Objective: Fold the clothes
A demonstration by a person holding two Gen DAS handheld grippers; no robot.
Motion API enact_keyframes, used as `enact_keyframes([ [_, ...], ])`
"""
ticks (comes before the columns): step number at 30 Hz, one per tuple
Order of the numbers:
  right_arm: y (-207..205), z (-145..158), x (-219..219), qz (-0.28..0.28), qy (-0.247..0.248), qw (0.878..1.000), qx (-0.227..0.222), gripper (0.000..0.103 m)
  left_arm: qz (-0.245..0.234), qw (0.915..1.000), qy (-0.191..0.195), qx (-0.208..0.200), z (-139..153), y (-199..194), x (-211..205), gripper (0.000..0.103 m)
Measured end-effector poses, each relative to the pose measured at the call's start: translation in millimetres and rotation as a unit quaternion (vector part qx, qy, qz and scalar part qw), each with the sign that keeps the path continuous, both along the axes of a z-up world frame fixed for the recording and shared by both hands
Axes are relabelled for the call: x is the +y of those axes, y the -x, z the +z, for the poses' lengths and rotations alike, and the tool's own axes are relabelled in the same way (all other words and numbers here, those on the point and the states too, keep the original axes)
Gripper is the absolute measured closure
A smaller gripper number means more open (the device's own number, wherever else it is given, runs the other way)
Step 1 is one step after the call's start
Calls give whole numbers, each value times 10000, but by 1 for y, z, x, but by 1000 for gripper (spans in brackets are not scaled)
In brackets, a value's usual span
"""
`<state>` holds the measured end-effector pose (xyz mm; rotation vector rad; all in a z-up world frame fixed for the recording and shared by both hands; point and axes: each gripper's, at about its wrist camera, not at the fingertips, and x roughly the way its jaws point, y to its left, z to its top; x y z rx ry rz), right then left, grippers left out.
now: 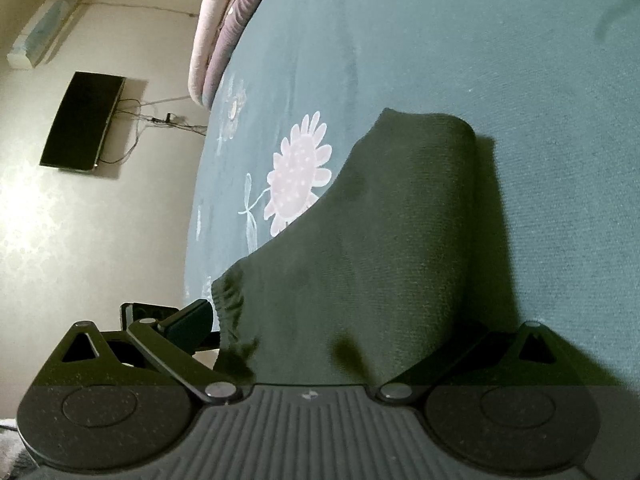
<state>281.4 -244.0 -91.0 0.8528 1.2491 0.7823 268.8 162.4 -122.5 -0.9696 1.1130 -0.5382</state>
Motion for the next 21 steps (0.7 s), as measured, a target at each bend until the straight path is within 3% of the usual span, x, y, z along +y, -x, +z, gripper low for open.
enact_keyframes([
  [6, 1, 1, 5, -25, 133, 9999, 24, 2, -270, 9993, -79, -253, 0, -1, -2, 2],
  [9, 2, 1, 2, 8, 183, 9998, 5, 9, -198, 9995, -76, -241, -2, 3, 4, 15],
  [11, 2, -2, -5, -12, 225, 9997, 70, 20, -79, 9998, -64, -148, -7, 6, 12, 37],
  [12, 1, -4, -8, -27, 244, 9996, 107, 32, -1, 10000, -51, -58, -10, 8, 17, 42],
  [14, 1, -13, -20, -191, 257, 9989, 355, 60, 54, 9999, -105, -9, -12, 8, 19, 60],
  [15, 1, -19, -25, -287, 274, 9980, 501, 82, 65, 9999, -146, -6, -12, 8, 18, 59],
  [17, 4, -29, -30, -439, 104, 9966, 693, 83, 85, 9997, -227, -1, -11, 8, 16, 59],
  [21, 1, -24, -17, -188, 287, 9984, 442, 82, 126, 9992, -389, 10, -10, 8, 13, 59],
])
